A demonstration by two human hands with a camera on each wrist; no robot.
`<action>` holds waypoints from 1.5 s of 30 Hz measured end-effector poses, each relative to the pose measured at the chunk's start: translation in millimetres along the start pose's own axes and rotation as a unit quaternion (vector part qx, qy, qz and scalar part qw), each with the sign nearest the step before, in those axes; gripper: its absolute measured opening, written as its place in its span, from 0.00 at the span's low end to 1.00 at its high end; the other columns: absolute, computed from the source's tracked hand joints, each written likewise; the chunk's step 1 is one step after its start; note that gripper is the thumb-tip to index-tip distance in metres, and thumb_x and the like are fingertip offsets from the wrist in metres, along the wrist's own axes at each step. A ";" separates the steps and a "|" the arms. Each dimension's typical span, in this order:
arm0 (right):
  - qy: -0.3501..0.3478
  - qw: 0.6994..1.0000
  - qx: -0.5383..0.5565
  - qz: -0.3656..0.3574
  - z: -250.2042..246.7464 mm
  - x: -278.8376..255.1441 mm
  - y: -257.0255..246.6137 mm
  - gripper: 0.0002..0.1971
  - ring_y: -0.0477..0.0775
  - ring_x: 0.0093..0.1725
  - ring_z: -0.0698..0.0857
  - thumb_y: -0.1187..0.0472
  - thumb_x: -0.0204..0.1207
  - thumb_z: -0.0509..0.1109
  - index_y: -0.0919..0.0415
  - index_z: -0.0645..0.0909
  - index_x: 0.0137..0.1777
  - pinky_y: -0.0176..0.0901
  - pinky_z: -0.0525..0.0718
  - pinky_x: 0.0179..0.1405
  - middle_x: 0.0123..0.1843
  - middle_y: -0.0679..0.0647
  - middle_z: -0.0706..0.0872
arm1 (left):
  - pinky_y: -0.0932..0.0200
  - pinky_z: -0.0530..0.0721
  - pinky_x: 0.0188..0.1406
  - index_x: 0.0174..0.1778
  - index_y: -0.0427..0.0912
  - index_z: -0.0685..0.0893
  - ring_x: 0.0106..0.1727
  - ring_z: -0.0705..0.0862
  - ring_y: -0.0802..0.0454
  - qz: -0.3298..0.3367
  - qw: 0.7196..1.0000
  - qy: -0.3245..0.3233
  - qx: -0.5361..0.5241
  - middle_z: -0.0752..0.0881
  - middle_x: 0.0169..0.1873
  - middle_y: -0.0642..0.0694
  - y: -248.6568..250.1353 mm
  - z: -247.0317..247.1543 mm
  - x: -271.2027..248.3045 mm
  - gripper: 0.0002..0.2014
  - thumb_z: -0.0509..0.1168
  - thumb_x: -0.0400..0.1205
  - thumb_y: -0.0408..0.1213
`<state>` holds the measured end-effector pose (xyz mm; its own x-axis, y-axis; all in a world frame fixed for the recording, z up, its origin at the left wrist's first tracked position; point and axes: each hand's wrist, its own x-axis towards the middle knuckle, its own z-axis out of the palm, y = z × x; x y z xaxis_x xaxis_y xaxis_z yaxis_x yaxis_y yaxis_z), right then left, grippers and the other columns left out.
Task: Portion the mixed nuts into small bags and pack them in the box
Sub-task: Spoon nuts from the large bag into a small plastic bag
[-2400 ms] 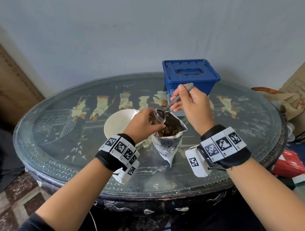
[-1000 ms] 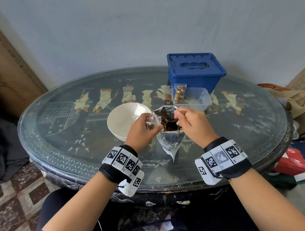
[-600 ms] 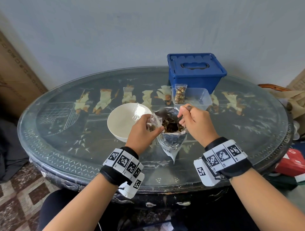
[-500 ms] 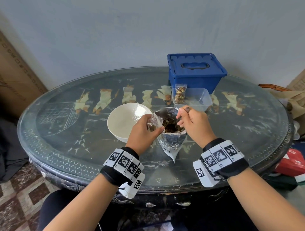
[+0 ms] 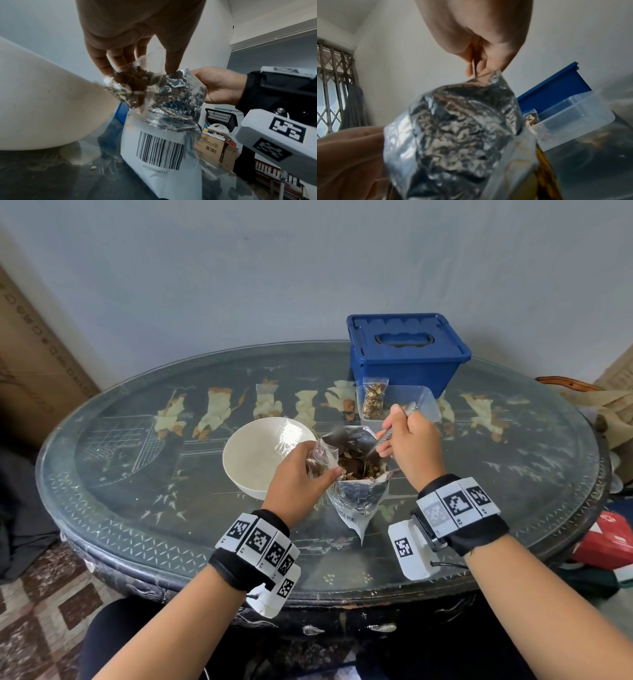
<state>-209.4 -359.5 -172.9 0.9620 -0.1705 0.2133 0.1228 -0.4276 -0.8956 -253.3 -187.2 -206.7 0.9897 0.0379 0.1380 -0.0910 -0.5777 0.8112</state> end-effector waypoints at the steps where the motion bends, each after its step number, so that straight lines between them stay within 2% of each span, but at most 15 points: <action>1: -0.017 1.000 -0.009 -0.008 -0.2 -0.6 -1.6 0.18 0.40 0.21 0.82 0.56 0.86 0.53 0.59 0.75 0.35 0.25 0.78 0.22 0.33 0.57 0.85 | 0.82 0.70 0.37 0.68 0.40 0.73 0.39 0.75 0.65 0.000 1.000 0.000 0.001 0.76 0.39 0.58 0.0 -0.2 0.0 0.27 0.72 0.75 0.45; 4: -0.082 0.995 -0.041 -0.043 6.1 -7.6 -3.4 0.17 0.48 0.28 0.86 0.55 0.85 0.55 0.54 0.75 0.34 0.35 0.85 0.30 0.37 0.57 0.88 | 0.76 0.68 0.38 0.68 0.39 0.73 0.41 0.75 0.60 0.001 1.000 0.001 0.005 0.78 0.42 0.54 1.2 -0.4 0.1 0.28 0.71 0.75 0.45; 6: -0.089 0.994 -0.046 -0.049 9.2 -10.7 -2.1 0.17 0.52 0.29 0.87 0.54 0.85 0.55 0.52 0.75 0.34 0.40 0.86 0.32 0.37 0.59 0.88 | 0.74 0.68 0.39 0.69 0.39 0.73 0.42 0.75 0.59 0.001 1.000 0.001 0.004 0.78 0.42 0.53 1.7 -0.4 0.2 0.28 0.71 0.76 0.46; 10: -0.062 0.998 -0.016 -0.011 9.5 -7.0 -0.5 0.19 0.45 0.22 0.84 0.56 0.85 0.54 0.57 0.75 0.33 0.31 0.81 0.24 0.36 0.59 0.88 | 0.75 0.67 0.39 0.69 0.39 0.72 0.43 0.75 0.59 0.005 1.000 -0.003 0.001 0.78 0.44 0.53 1.6 -0.2 -0.4 0.28 0.71 0.76 0.45; 13: -0.030 0.999 0.020 0.020 6.9 -5.2 -1.7 0.19 0.42 0.19 0.81 0.56 0.86 0.54 0.61 0.75 0.34 0.28 0.79 0.20 0.33 0.58 0.86 | 0.79 0.70 0.37 0.69 0.40 0.73 0.43 0.74 0.60 0.009 1.000 -0.004 0.007 0.78 0.45 0.53 1.2 0.1 -0.3 0.28 0.71 0.76 0.46; 15: -0.014 0.998 0.042 0.037 4.5 -5.0 -1.7 0.19 0.42 0.19 0.82 0.57 0.86 0.54 0.61 0.75 0.34 0.29 0.80 0.20 0.31 0.56 0.84 | 0.81 0.70 0.37 0.68 0.40 0.73 0.43 0.75 0.59 0.011 1.000 -0.005 0.008 0.78 0.45 0.53 1.2 -0.4 0.3 0.28 0.71 0.76 0.46; 24: 0.040 0.985 0.117 0.118 1.9 -0.7 -0.2 0.20 0.45 0.19 0.83 0.57 0.86 0.53 0.61 0.76 0.35 0.36 0.84 0.24 0.30 0.56 0.84 | 0.70 0.70 0.47 0.69 0.42 0.74 0.49 0.79 0.53 0.002 1.000 -0.018 0.016 0.79 0.44 0.51 0.0 -9.9 8.6 0.28 0.71 0.76 0.46; 28: 0.053 0.982 0.126 0.127 -3.1 2.5 3.0 0.19 0.52 0.25 0.86 0.56 0.86 0.53 0.61 0.76 0.35 0.45 0.87 0.32 0.33 0.58 0.85 | 0.70 0.70 0.46 0.70 0.42 0.73 0.48 0.78 0.54 -0.003 0.999 -0.026 0.022 0.79 0.44 0.51 0.5 -12.3 8.9 0.28 0.71 0.76 0.46; 33: 0.067 0.976 0.155 0.137 -11.7 2.7 2.2 0.18 0.47 0.22 0.85 0.57 0.86 0.54 0.62 0.76 0.37 0.36 0.85 0.25 0.33 0.59 0.85 | 0.71 0.70 0.45 0.69 0.41 0.74 0.46 0.78 0.54 0.000 0.999 -0.035 0.024 0.77 0.41 0.53 2.1 -13.5 10.2 0.28 0.72 0.75 0.45; 37: 0.080 0.971 0.176 0.142 -16.8 2.0 3.3 0.18 0.46 0.22 0.84 0.57 0.86 0.53 0.62 0.75 0.37 0.35 0.83 0.22 0.34 0.60 0.85 | 0.68 0.73 0.48 0.69 0.41 0.74 0.48 0.80 0.54 0.012 0.998 -0.048 0.030 0.82 0.52 0.46 2.6 -17.8 12.4 0.28 0.72 0.74 0.46; 39: 0.089 0.969 0.178 0.143 -19.9 1.8 4.2 0.18 0.46 0.22 0.84 0.57 0.86 0.53 0.61 0.75 0.37 0.35 0.83 0.22 0.33 0.60 0.85 | 0.70 0.71 0.48 0.69 0.41 0.74 0.50 0.79 0.55 0.024 0.997 -0.057 0.051 0.82 0.58 0.47 3.6 -20.8 13.6 0.29 0.72 0.74 0.47; 42: 0.100 0.967 0.188 0.142 -24.7 1.7 3.1 0.18 0.45 0.21 0.84 0.58 0.86 0.53 0.62 0.74 0.36 0.34 0.82 0.21 0.33 0.60 0.84 | 0.76 0.67 0.44 0.70 0.41 0.74 0.50 0.77 0.58 0.038 0.994 -0.068 0.079 0.80 0.62 0.47 5.7 -24.7 16.4 0.29 0.72 0.75 0.48; 45: 0.108 0.963 0.202 0.142 -29.9 1.8 0.5 0.18 0.45 0.20 0.83 0.58 0.86 0.52 0.62 0.73 0.36 0.34 0.81 0.20 0.33 0.60 0.84 | 0.77 0.66 0.43 0.71 0.42 0.73 0.48 0.76 0.60 0.045 0.991 -0.082 0.100 0.79 0.63 0.48 8.4 -27.6 19.2 0.30 0.71 0.75 0.48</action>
<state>-214.9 -386.5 -161.3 0.9032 -0.4284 -0.0267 -0.0119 0.0373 -0.9992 -238.2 -168.9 -181.6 0.9846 -0.1446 0.0979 -0.1727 -0.7228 0.6692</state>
